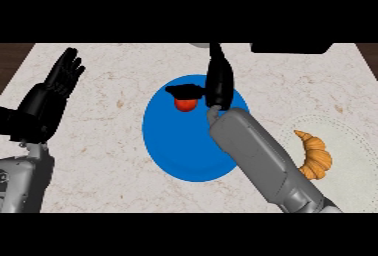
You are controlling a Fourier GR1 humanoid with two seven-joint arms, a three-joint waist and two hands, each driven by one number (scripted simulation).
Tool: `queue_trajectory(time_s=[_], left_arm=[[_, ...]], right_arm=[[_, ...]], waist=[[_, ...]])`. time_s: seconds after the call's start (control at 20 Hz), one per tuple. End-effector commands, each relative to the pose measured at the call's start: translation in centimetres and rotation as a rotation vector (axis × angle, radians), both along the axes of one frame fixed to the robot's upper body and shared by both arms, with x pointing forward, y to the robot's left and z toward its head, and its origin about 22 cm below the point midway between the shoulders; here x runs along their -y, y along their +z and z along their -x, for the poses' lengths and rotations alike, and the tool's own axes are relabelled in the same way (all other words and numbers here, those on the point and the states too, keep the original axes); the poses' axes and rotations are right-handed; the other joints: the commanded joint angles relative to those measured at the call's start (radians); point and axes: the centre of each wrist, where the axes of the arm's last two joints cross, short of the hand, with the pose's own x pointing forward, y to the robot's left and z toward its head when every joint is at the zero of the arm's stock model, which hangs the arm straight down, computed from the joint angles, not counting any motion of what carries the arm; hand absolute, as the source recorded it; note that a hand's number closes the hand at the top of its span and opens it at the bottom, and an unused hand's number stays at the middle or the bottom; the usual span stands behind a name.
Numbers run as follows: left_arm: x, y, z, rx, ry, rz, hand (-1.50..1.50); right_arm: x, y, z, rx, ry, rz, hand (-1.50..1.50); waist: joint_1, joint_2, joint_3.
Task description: Pick the tomato from the placemat and place it in the plate
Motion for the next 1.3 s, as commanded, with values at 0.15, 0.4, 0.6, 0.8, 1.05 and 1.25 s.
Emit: queue_trajectory(time_s=[0.15, 0.4, 0.6, 0.8, 1.05, 1.25], left_arm=[[-0.4, 0.0, 0.5, -0.019, 0.039, 0.025, 0.0], [-1.1, -0.1, 1.4, -0.008, 0.041, 0.001, 0.0], [-1.0, 1.1, 1.2, 0.017, 0.042, -0.006, 0.0], [-0.8, 0.1, 2.3, -0.03, 0.035, -0.008, 0.0], [-2.1, -0.7, 0.9, 0.003, 0.037, 0.005, 0.0], [-0.9, 0.9, 1.2, -0.001, 0.035, 0.012, 0.0]], right_arm=[[4.3, -0.6, 2.0, 0.065, -0.072, -0.143, -1.5], [10.3, -1.6, 6.0, 0.085, -0.085, -0.165, -1.5], [13.8, -1.8, 8.2, 0.121, -0.063, -0.152, -1.5], [19.0, -0.5, 11.3, 0.098, -0.05, -0.133, -1.5], [23.3, 0.1, 11.5, 0.104, -0.051, -0.123, -1.5], [23.8, -1.6, 15.8, 0.095, -0.035, -0.117, -1.5]], waist=[[-0.033, -0.009, 0.0], [-0.041, -0.012, 0.0], [-0.032, -0.008, 0.0], [-0.035, -0.01, 0.0], [-0.029, -0.006, -0.001], [-0.031, -0.007, -0.001]])
